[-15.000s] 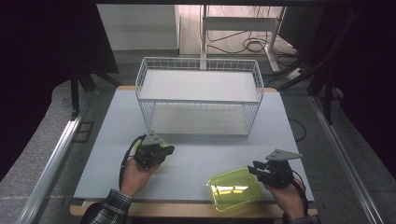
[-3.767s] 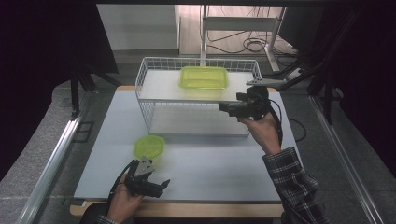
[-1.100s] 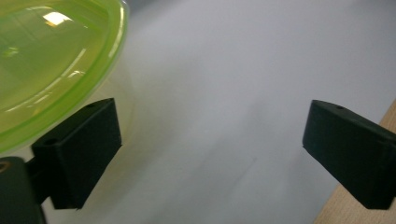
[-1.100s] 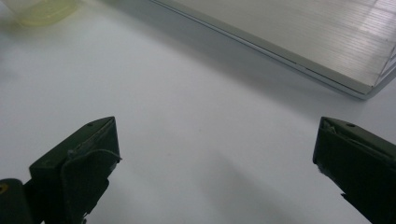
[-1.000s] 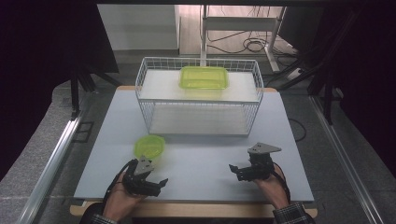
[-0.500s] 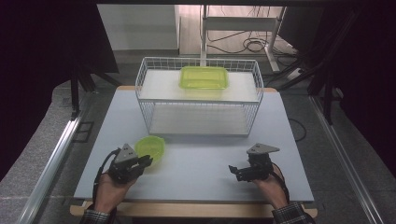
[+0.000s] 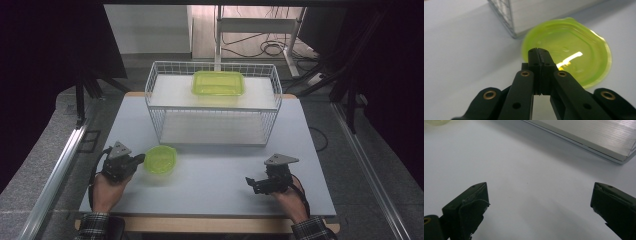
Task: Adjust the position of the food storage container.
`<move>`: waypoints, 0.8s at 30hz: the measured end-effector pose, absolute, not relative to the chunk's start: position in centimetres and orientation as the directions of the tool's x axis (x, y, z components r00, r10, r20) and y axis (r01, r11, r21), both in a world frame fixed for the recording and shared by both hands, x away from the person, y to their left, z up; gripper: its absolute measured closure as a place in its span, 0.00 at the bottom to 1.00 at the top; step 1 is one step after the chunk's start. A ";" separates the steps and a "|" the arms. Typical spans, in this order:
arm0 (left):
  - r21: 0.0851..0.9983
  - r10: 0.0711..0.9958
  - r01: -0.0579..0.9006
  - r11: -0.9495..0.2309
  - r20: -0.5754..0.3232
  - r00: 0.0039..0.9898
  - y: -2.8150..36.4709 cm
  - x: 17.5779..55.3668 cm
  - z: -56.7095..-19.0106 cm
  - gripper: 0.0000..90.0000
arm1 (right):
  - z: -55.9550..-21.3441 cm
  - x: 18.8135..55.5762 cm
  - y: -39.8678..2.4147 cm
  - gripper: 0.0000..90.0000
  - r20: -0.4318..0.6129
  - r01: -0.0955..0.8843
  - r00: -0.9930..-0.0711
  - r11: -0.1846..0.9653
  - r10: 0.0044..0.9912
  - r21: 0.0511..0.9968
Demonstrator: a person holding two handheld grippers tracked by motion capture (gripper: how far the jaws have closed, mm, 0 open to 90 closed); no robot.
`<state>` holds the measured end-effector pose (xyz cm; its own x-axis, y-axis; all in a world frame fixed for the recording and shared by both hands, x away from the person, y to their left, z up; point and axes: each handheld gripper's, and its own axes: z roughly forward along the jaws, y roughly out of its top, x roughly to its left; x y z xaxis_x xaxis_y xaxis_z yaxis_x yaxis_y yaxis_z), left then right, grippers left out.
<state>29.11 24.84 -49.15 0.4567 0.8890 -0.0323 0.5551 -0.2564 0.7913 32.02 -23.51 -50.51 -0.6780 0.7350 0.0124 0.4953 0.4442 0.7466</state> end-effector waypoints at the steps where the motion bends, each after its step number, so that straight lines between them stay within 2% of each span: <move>1: 0.792 0.893 0.555 -0.253 -0.030 0.450 25.1 29.4 -49.2 1.00 | -50.5 32.0 -23.5 0.02 0.011 0.495 -0.678 0.445 0.735 0.746; 12: 0.782 0.904 0.573 -0.246 -0.028 0.426 25.0 31.5 -50.3 1.00 | -50.9 32.3 -23.6 0.03 0.009 0.502 -0.680 0.458 0.733 0.734; 24: 0.760 0.897 0.587 -0.279 -0.011 0.441 23.3 31.7 -50.8 1.00 | -51.1 32.3 -23.5 0.03 0.008 0.503 -0.686 0.466 0.728 0.728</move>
<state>31.72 23.29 -50.81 0.4414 0.8972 -0.0112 0.5869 -0.2793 0.7600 32.29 -23.47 -51.12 -0.6855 0.7280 0.0080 0.5034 0.4661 0.7276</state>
